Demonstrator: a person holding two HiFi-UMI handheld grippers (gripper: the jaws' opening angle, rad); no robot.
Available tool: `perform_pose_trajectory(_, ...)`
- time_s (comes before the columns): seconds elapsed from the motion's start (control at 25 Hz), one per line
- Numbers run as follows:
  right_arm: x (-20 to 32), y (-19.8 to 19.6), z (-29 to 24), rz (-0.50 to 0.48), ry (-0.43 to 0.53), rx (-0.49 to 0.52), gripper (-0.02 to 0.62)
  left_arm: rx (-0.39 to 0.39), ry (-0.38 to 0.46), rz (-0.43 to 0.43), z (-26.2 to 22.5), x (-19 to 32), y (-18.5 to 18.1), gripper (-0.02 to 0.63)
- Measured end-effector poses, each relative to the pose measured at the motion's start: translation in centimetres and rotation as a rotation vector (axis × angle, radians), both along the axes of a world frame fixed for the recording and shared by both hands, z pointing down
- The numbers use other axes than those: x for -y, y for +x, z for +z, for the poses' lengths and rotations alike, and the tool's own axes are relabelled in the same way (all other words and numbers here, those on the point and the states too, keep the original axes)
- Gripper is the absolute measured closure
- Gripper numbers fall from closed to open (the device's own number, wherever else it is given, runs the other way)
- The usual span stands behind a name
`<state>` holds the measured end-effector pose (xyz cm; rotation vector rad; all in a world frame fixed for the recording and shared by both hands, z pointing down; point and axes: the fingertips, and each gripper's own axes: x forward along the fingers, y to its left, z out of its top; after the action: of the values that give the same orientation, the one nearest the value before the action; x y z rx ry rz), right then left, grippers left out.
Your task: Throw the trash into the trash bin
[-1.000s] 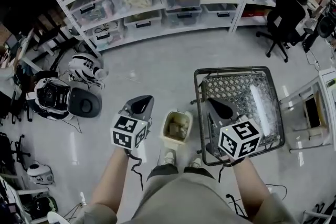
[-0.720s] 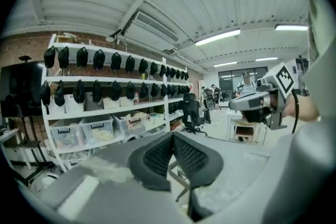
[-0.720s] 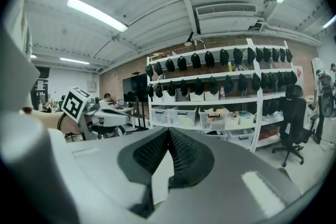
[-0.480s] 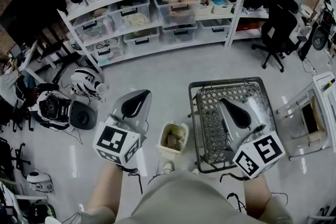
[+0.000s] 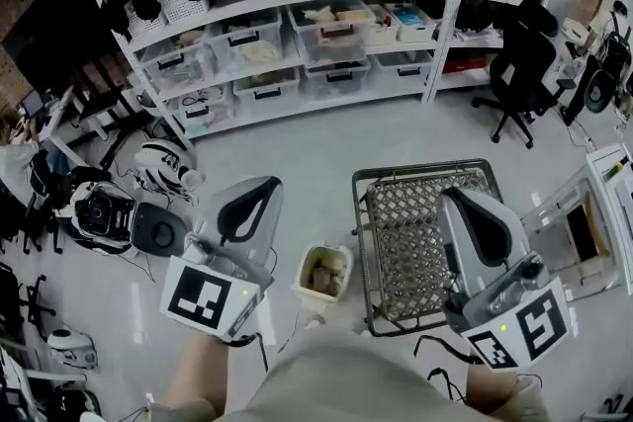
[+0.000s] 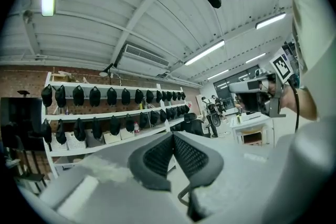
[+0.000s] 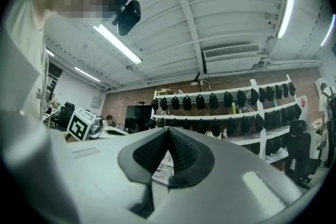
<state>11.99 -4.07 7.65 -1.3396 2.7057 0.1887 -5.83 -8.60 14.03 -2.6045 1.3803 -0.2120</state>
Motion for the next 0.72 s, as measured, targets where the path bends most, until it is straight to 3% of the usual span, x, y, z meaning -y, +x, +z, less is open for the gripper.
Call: perform_pose_trajectory(0.72, 1.3, -0.4, 0.3, 0.014, -0.006, -0.012, 0.592, 0.004, 0.007, 0.061, -1.0, 0.0, 0.2, 0.604)
